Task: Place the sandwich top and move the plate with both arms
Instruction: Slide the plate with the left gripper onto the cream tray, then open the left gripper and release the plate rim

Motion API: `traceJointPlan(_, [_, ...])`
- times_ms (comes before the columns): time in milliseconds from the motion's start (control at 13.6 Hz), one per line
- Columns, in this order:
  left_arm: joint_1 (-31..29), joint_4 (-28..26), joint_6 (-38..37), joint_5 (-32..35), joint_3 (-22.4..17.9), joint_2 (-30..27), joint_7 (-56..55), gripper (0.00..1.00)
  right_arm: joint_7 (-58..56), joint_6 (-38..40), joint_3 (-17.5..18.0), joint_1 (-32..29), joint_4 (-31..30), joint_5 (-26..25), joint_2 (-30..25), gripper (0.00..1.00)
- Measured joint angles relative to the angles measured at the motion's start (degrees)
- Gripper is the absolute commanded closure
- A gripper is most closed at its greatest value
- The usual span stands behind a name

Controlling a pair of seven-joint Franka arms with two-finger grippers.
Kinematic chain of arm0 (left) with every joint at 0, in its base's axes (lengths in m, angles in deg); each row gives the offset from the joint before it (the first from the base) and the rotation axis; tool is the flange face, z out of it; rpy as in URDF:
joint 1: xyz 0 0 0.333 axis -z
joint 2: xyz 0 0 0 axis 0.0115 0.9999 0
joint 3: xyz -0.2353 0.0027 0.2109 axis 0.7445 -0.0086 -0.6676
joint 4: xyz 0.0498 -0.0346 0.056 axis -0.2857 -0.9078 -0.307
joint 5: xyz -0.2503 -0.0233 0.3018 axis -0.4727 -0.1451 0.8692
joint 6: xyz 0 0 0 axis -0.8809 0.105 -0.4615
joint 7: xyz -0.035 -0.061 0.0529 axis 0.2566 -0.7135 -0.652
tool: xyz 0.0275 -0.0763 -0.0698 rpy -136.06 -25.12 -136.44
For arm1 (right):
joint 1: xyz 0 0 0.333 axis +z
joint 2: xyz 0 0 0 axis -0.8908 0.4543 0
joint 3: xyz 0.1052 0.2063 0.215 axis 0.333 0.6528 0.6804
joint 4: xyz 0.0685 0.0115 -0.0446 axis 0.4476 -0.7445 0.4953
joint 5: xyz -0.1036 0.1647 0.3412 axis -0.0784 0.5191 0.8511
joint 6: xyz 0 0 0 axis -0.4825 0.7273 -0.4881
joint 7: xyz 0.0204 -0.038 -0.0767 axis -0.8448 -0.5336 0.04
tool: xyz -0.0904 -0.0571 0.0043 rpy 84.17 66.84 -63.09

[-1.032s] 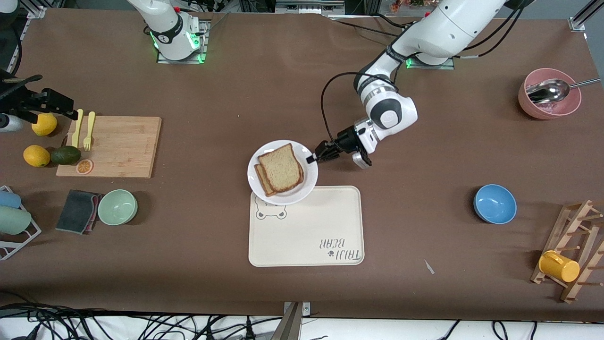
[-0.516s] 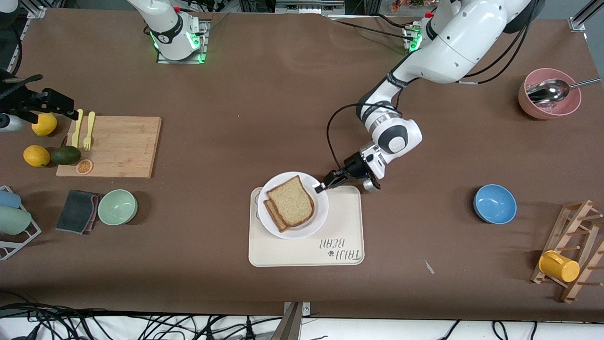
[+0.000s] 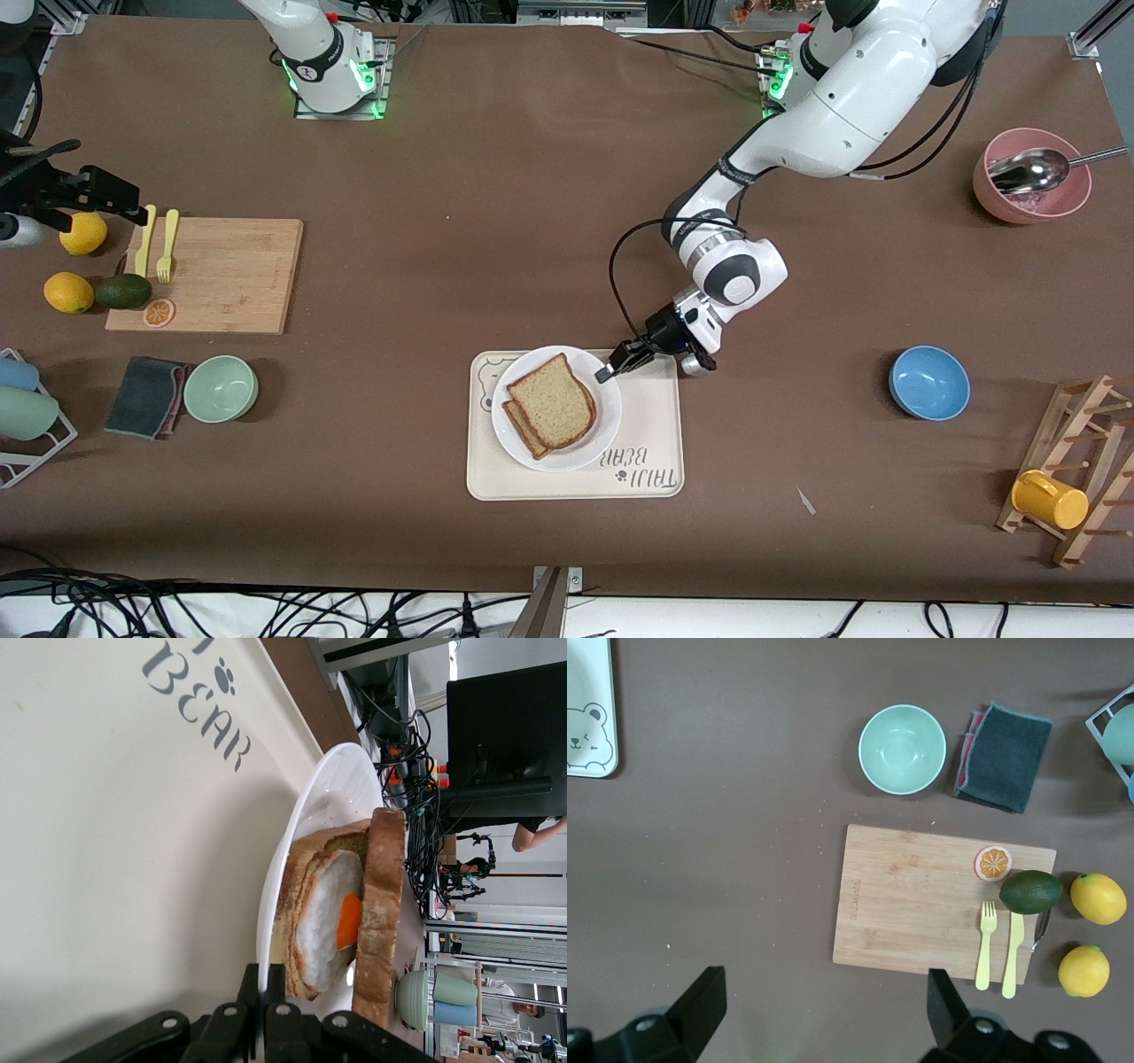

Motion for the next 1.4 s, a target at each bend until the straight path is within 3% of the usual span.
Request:
traceJointPlan(147, [0.1, 0.1, 0.0, 0.0, 0.0, 0.2, 0.0, 0.97, 0.0, 0.0, 0.0, 0.0, 0.0, 0.0, 0.0, 0.0])
traceJointPlan(368, [0.3, 0.3, 0.1, 0.0, -0.3, 0.2, 0.0, 0.75, 0.0, 0.0, 0.0, 0.0, 0.0, 0.0, 0.0, 0.0])
traceJointPlan(516, [0.3, 0.5, 0.1, 0.0, -1.0, 0.2, 0.1, 0.68, 0.0, 0.0, 0.0, 0.0, 0.0, 0.0, 0.0, 0.0])
traceJointPlan(737, [0.3, 0.7, 0.1, 0.0, -1.3, 0.2, 0.1, 0.36, 0.0, 0.0, 0.0, 0.0, 0.0, 0.0, 0.0, 0.0])
traceJointPlan(958, [0.2, 1.0, 0.1, 0.0, -1.5, 0.2, 0.1, 0.16, 0.0, 0.0, 0.0, 0.0, 0.0, 0.0, 0.0, 0.0])
traceJointPlan(1253, [-1.0, 1.4, 0.1, 0.8, -1.6, 0.1, -0.9, 0.09, 0.0, 0.0, 0.1, 0.0, 0.0, 0.0, 0.0, 0.0])
traceJointPlan(1400, [-1.2, 1.5, 0.1, 5.0, -1.6, -0.5, -6.3, 0.07, 0.0, 0.0, 0.1, 0.0, 0.0, 0.0, 0.0, 0.0])
